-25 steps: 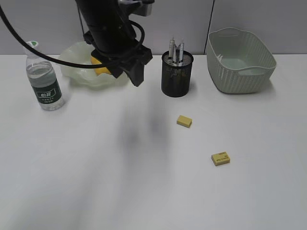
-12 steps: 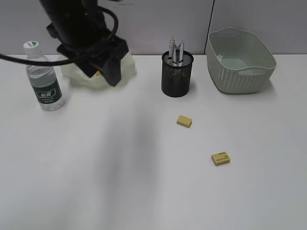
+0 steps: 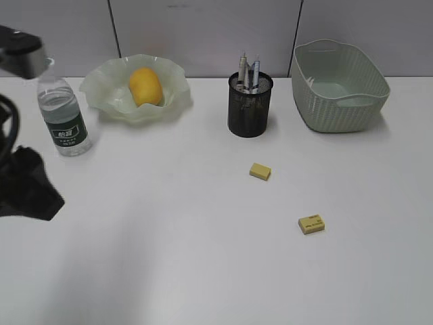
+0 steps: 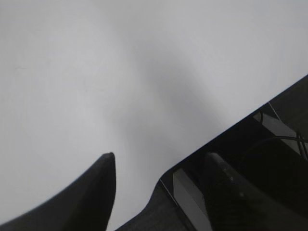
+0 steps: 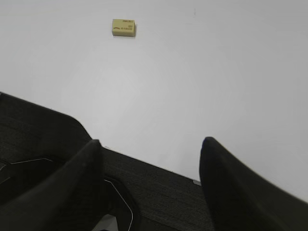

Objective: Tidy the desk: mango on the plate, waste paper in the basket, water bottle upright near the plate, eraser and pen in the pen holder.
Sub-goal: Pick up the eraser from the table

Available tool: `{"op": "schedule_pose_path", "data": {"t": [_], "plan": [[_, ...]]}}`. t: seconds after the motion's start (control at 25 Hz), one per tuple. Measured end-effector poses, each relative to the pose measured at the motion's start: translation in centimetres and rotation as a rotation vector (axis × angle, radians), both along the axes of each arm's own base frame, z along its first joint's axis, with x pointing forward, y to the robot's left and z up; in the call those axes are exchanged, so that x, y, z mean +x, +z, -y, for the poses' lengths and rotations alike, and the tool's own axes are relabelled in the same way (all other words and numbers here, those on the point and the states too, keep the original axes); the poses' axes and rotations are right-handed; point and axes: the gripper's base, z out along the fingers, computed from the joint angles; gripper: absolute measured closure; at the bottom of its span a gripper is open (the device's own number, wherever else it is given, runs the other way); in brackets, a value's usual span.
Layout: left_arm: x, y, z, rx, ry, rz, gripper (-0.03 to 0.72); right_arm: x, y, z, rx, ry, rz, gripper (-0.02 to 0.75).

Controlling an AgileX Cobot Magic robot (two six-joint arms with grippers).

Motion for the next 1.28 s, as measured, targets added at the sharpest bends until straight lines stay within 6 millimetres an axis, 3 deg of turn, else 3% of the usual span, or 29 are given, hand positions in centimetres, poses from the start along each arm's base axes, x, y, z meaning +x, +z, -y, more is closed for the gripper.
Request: {"op": "schedule_pose_path", "data": {"t": [0.36, 0.52, 0.72, 0.96, 1.16, 1.28], "plan": [[-8.8, -0.5, -5.9, -0.19, 0.008, 0.283, 0.251, 0.0, 0.0, 0.0, 0.0, 0.0, 0.0, 0.243], [-10.9, -1.0, -7.4, -0.246, 0.009, 0.365, 0.252, 0.4, -0.1, -0.2, -0.007, 0.0, -0.017, 0.243], [-11.7, -0.5, -7.9, -0.292, 0.01, 0.434, 0.252, 1.8, -0.2, -0.7, -0.019, -0.001, -0.049, 0.243], [-11.7, -0.5, -7.9, -0.293, 0.01, 0.435, 0.252, 6.5, 0.6, -2.4, -0.038, -0.002, -0.067, 0.243], [-11.7, -0.5, -7.9, -0.293, 0.01, 0.435, 0.252, 12.3, -0.8, -4.5, -0.098, -0.001, -0.224, 0.243], [-11.7, -0.5, -7.9, -0.293, 0.01, 0.435, 0.252, 15.8, -2.6, -6.0, -0.117, -0.016, -0.34, 0.243]]}}
